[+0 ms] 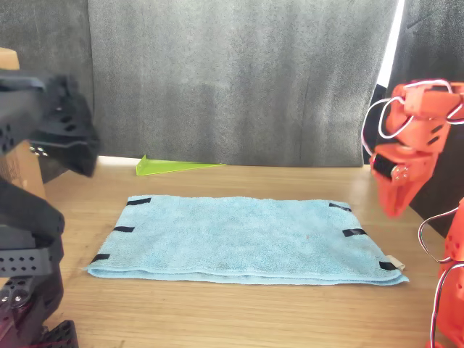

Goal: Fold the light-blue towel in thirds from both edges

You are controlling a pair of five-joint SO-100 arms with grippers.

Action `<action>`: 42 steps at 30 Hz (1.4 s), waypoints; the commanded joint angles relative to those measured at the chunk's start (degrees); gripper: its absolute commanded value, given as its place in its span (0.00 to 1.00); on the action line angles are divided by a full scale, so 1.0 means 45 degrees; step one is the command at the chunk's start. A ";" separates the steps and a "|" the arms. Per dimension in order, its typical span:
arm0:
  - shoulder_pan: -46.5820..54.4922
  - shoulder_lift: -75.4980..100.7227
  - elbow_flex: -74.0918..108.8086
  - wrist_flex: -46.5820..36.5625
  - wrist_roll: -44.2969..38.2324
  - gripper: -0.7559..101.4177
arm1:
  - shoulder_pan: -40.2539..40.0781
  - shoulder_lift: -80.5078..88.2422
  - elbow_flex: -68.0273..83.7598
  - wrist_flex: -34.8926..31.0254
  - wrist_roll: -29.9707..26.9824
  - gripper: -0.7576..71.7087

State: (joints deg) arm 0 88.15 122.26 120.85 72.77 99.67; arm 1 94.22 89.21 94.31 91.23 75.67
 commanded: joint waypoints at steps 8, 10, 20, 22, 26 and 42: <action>-0.0625 -0.1797 -0.0645 0.0254 -0.0273 0.19 | 0.0527 -0.0488 0.1211 -0.1191 0.0391 0.28; -0.0723 -0.1699 -0.0410 0.0254 -0.0234 0.19 | 0.0703 -0.0605 0.1426 -0.1387 0.0410 0.29; -0.1641 -0.1406 0.1270 0.0293 -0.0059 0.20 | 0.1504 -0.1152 0.1426 -0.1680 0.0645 0.28; -0.1562 -0.1035 0.1641 0.0293 0.0039 0.20 | 0.1523 -0.1152 0.1406 -0.1641 0.0645 0.28; -0.1172 -0.0664 0.1992 0.0293 0.0195 0.20 | 0.1543 -0.1191 0.1367 -0.1641 0.0605 0.29; -0.1074 -0.1152 0.1914 0.0137 0.0313 0.22 | 0.0254 -0.1211 0.1660 -0.1777 -0.0137 0.30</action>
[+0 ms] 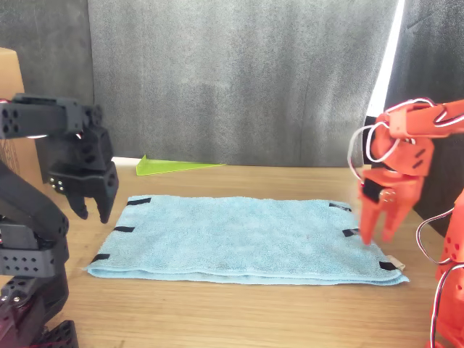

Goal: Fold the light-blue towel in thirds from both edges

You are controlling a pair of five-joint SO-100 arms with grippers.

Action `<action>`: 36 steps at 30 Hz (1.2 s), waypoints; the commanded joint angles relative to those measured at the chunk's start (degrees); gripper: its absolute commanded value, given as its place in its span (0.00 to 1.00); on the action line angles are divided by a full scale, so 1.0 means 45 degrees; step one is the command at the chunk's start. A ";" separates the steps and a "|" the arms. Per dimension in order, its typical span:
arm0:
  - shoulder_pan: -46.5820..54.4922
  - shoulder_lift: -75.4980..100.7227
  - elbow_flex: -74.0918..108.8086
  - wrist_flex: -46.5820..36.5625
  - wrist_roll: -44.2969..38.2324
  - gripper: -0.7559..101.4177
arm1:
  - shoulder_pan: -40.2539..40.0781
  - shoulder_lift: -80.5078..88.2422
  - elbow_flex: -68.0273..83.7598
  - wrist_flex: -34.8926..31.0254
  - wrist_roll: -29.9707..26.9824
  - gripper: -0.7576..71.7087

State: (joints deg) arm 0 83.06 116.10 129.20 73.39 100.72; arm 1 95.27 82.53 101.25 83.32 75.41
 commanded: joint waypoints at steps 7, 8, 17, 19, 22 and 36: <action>0.0039 0.0000 0.0059 0.0000 0.0156 0.23 | 0.0605 -0.0137 0.0098 -0.0254 0.0098 0.31; 0.0039 -0.0059 0.0059 0.0000 0.0176 0.23 | 0.0684 -0.0195 0.0078 -0.0273 0.0137 0.31; -0.0234 -0.0977 0.0039 -0.0234 0.0234 0.23 | 0.0879 -0.0371 0.0059 -0.0293 0.0273 0.31; -0.0410 -0.1309 -0.0117 -0.0234 0.0254 0.23 | 0.0879 -0.0391 0.0059 -0.0293 0.0293 0.31; -0.0625 -0.1602 -0.0312 -0.0195 0.0273 0.23 | 0.0898 -0.0430 0.0059 -0.0312 0.0293 0.31; -0.1191 -0.3457 -0.1582 0.0273 0.1016 0.23 | 0.1016 -0.0684 0.0039 -0.0410 0.0352 0.32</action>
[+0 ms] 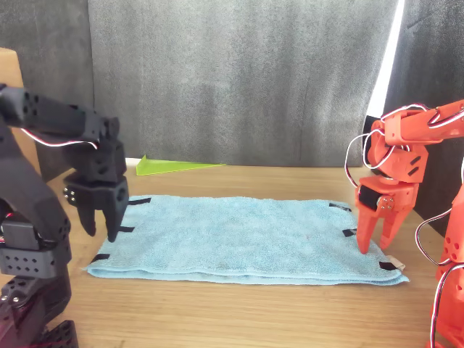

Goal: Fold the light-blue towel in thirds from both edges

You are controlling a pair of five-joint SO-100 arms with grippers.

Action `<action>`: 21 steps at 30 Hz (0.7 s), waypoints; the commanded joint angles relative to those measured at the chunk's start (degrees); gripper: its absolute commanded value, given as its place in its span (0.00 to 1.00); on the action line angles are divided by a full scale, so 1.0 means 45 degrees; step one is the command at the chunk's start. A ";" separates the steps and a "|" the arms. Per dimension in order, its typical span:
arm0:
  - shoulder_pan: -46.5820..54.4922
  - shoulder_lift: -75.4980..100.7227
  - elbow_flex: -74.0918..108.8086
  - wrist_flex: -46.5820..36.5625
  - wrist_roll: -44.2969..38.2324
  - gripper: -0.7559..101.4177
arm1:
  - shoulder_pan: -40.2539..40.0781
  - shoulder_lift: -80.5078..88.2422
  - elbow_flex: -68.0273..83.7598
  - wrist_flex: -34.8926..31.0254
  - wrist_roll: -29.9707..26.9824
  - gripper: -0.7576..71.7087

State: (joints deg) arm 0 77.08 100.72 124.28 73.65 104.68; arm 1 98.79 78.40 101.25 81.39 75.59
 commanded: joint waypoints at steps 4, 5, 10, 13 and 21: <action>0.0137 -0.0410 -0.0742 0.0352 0.0293 0.23 | 0.0234 0.0195 0.0039 0.0000 0.0254 0.32; 0.0137 -0.0449 -0.0762 0.0352 0.0313 0.23 | 0.0234 0.0195 0.0039 0.0000 0.0254 0.32; 0.0254 -0.0645 -0.0859 0.0352 0.0254 0.23 | 0.0254 0.0078 0.0039 -0.0059 0.0215 0.32; 0.0430 -0.1113 -0.1152 0.0352 0.0078 0.23 | 0.0273 0.0000 0.0039 -0.0156 0.0215 0.32; 0.0625 -0.2441 -0.1992 0.0586 -0.0176 0.22 | 0.0332 -0.0156 0.0039 -0.0215 0.0234 0.32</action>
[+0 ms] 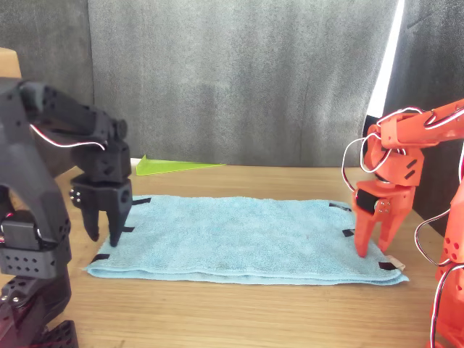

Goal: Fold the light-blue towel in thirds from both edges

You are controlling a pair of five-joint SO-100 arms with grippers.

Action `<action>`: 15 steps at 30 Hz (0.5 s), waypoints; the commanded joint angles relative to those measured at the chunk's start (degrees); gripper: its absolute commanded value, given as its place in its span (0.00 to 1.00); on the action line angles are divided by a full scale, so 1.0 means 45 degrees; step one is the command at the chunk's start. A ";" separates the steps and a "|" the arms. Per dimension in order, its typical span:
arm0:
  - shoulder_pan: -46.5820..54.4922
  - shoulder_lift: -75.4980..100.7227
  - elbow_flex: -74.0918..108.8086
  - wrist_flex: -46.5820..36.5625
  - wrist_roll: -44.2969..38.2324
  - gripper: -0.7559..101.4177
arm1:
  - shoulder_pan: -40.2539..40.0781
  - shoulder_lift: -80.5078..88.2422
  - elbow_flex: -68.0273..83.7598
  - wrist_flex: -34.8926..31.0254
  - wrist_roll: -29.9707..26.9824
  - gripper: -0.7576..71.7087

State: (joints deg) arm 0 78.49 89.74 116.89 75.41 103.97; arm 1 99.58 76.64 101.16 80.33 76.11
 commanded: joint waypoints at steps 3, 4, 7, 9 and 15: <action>0.0371 -0.0234 -0.0527 0.0313 0.0020 0.22 | 0.0156 0.0215 0.0059 0.0020 0.0098 0.32; 0.0371 -0.0313 -0.0566 0.0352 0.0020 0.22 | 0.0156 0.0176 0.0059 0.0000 0.0098 0.32; 0.0332 -0.0508 -0.0742 0.0430 0.0039 0.21 | 0.0156 0.0117 0.0059 -0.0020 0.0098 0.32; 0.0352 -0.0645 -0.0801 0.0508 0.0078 0.21 | 0.0137 0.0078 0.0059 -0.0020 0.0078 0.32; 0.0371 -0.0762 -0.0820 0.0664 0.0215 0.20 | 0.0234 -0.0176 0.0059 -0.0078 0.0117 0.32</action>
State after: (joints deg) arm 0 79.45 85.78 114.61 77.34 103.62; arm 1 99.58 75.94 101.07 80.33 76.03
